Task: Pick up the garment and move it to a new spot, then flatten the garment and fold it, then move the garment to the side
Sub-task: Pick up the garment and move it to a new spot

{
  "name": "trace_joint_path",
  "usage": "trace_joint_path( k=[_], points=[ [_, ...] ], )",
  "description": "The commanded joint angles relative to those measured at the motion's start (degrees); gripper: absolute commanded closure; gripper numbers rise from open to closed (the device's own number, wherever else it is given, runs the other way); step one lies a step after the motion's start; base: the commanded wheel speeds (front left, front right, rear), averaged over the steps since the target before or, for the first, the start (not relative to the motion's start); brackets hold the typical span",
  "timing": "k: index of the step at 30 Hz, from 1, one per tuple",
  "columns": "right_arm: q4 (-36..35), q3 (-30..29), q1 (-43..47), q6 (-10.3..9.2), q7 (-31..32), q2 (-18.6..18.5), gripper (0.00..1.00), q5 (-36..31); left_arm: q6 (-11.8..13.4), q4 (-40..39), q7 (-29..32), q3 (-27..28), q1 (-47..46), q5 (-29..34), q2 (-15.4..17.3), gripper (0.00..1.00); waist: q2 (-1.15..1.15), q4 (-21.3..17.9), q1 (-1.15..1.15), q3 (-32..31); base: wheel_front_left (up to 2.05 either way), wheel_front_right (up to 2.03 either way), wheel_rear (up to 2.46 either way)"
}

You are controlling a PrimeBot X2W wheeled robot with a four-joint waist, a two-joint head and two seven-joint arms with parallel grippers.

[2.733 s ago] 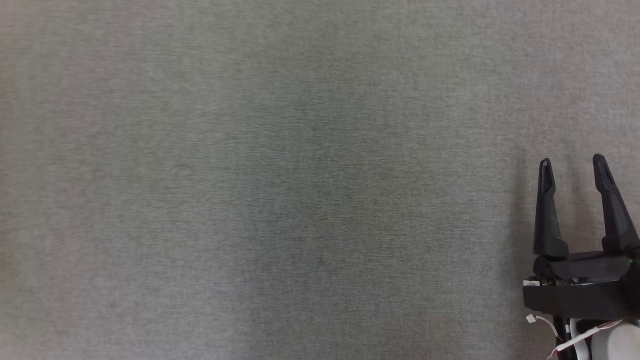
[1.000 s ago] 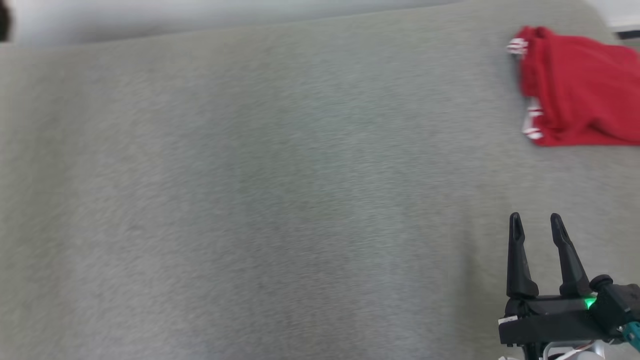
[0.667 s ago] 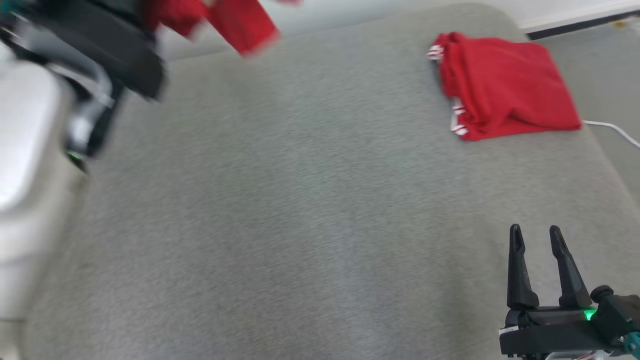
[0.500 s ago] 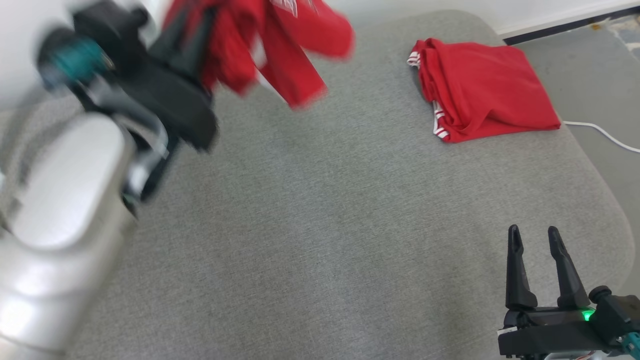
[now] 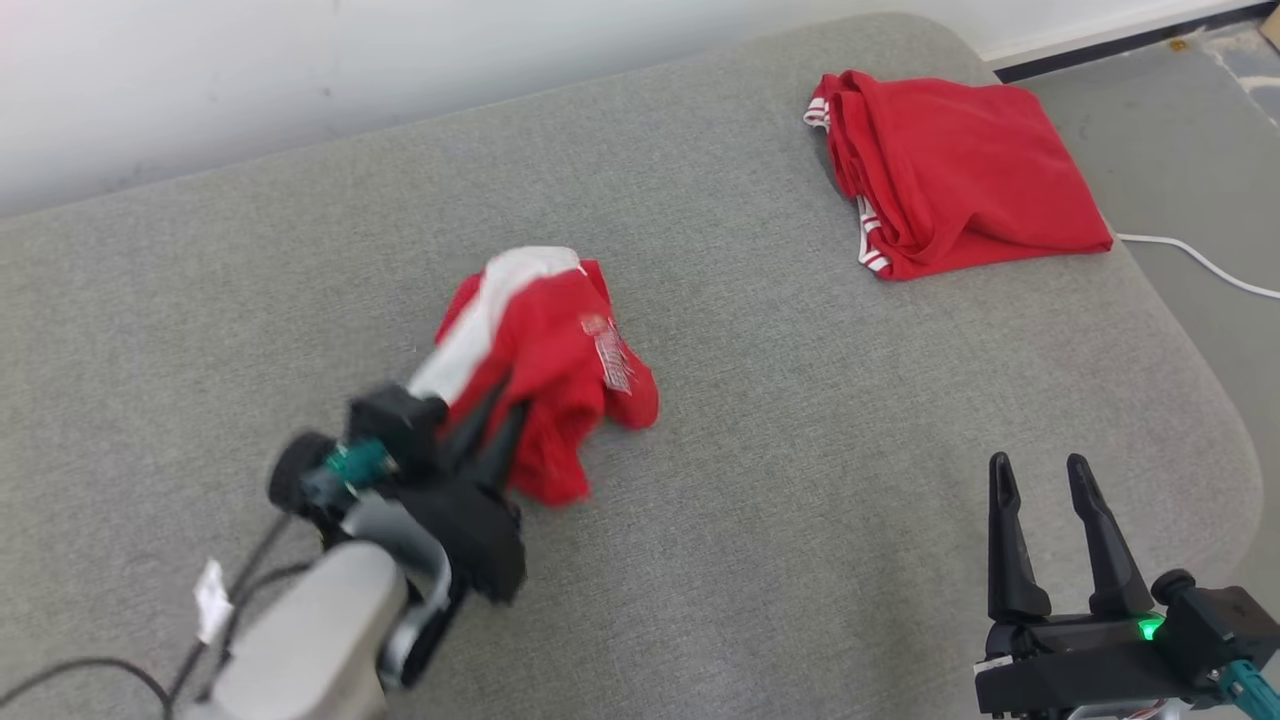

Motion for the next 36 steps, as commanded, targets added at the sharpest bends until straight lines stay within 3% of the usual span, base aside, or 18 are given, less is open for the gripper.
trace_joint_path(
  k=[1, 3, 4, 10, 16, 29, 36],
  points=[
    [0.2, 0.2, -0.2, 0.01, 0.0, 0.0, 0.0, 0.3, -0.3, 0.8, -0.6, -0.5, 0.9, 0.6, -0.4, 1.0, 0.0, 0.3, 0.0, -0.1, 0.0, 0.0, 0.0],
    [0.6, 0.2, -0.2, 0.01, 0.0, 0.0, 0.0, 0.0, -0.4, 1.8, -1.1, -1.4, 1.5, 1.4, -1.5, 0.42, 0.0, 0.8, 0.0, -0.6, 0.0, 0.0, 0.0],
    [0.7, 0.3, -0.1, 0.01, 0.0, 0.0, 0.0, -0.2, -0.6, 2.1, -1.3, -1.6, 1.6, 1.6, -2.0, 0.0, 0.0, 1.1, 0.0, -0.9, 0.0, 0.0, 0.0],
    [1.3, 0.0, 1.0, 0.01, 0.0, 0.0, 0.0, -1.3, 0.2, 0.5, -2.5, 1.2, 1.9, 2.8, -3.6, 0.0, 0.0, 3.9, 0.0, -4.1, 0.0, 0.0, 0.0],
    [0.8, -0.4, 2.2, 0.01, -0.1, 0.0, 0.0, -2.9, 1.8, -7.3, -2.5, 8.9, 6.7, 6.6, -2.6, 0.0, 0.0, 7.8, 0.0, -7.3, 0.0, 0.0, 0.0],
    [0.4, 0.1, 4.2, 0.01, 0.0, 0.0, 0.0, -4.8, 3.7, -19.1, -2.5, 26.0, 23.8, 13.9, 0.8, 0.0, 0.0, 15.2, 0.0, -12.3, 0.0, 0.0, 0.0],
    [0.4, 0.2, 5.2, 0.01, 0.0, 0.0, 0.0, -5.0, 3.7, -23.2, -2.6, 32.8, 33.0, 16.3, -0.6, 0.0, 0.0, 17.6, 0.0, -13.0, 0.0, 0.0, 0.0]
  ],
)
